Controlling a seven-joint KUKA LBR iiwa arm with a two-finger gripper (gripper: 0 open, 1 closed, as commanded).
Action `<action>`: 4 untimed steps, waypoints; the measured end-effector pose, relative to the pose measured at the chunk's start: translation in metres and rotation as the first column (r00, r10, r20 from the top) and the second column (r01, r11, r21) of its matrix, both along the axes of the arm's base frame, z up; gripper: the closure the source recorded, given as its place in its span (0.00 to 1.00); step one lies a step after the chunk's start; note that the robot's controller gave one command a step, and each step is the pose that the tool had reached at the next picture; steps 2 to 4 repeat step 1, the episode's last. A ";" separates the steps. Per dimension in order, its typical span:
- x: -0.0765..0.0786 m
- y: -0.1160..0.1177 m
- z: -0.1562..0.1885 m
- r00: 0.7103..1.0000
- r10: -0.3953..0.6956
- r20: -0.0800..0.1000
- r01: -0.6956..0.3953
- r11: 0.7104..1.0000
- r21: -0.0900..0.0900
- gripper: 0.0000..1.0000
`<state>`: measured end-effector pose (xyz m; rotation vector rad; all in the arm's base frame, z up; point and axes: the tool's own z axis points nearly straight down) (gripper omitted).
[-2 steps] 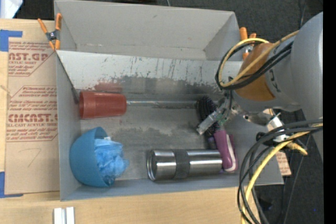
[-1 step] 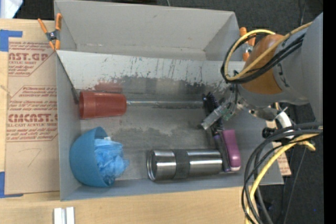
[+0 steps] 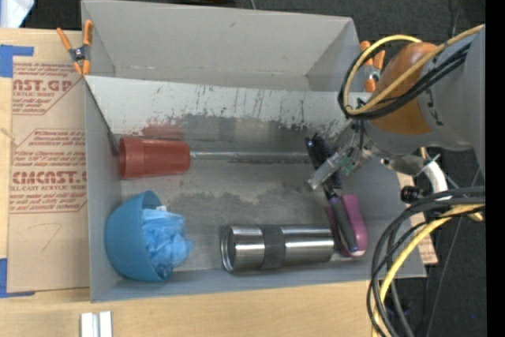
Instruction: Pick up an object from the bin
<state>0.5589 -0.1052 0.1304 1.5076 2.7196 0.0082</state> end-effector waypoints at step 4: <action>-0.001 0.001 0.013 1.000 0.000 -0.005 0.000 1.000 0.002 1.00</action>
Offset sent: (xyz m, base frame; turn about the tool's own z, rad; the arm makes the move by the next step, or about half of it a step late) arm -0.0014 0.0005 0.0563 0.0003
